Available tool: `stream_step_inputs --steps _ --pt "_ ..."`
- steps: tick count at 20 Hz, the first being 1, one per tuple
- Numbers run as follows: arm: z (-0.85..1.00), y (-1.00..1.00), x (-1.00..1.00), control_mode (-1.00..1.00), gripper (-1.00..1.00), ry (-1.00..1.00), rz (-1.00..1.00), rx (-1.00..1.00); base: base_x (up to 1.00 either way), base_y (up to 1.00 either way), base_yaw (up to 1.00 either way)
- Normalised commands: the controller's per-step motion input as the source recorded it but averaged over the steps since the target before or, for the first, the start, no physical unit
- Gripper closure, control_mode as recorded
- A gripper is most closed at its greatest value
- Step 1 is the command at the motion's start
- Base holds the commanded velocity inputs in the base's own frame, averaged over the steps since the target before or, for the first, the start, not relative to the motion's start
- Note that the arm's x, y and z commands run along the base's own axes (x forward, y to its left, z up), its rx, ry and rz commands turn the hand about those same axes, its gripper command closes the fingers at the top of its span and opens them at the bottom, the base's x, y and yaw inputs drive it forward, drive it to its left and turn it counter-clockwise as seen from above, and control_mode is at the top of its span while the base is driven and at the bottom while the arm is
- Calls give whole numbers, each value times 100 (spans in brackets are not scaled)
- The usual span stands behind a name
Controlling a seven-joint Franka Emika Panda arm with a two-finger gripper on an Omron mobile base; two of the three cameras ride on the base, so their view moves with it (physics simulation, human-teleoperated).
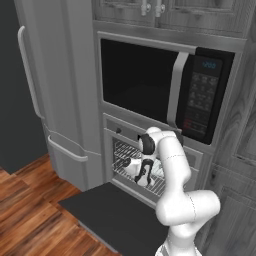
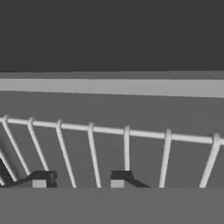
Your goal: Take the baked cake out of the oven and place it on the plate for cooling. Then close the oven door.
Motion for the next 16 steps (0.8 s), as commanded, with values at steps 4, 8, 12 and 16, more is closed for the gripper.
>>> stream_step_inputs --steps 4,8,12,16 --pt "-97 76 -100 -100 -100 8 22 15 0 0 0" --pt "-98 85 -100 -100 -100 1 21 15 0 0 0" --pt "-98 99 -100 -100 -100 0 21 10 0 0 0" --pt "-79 100 -100 -100 -100 0 17 6 0 0 0"
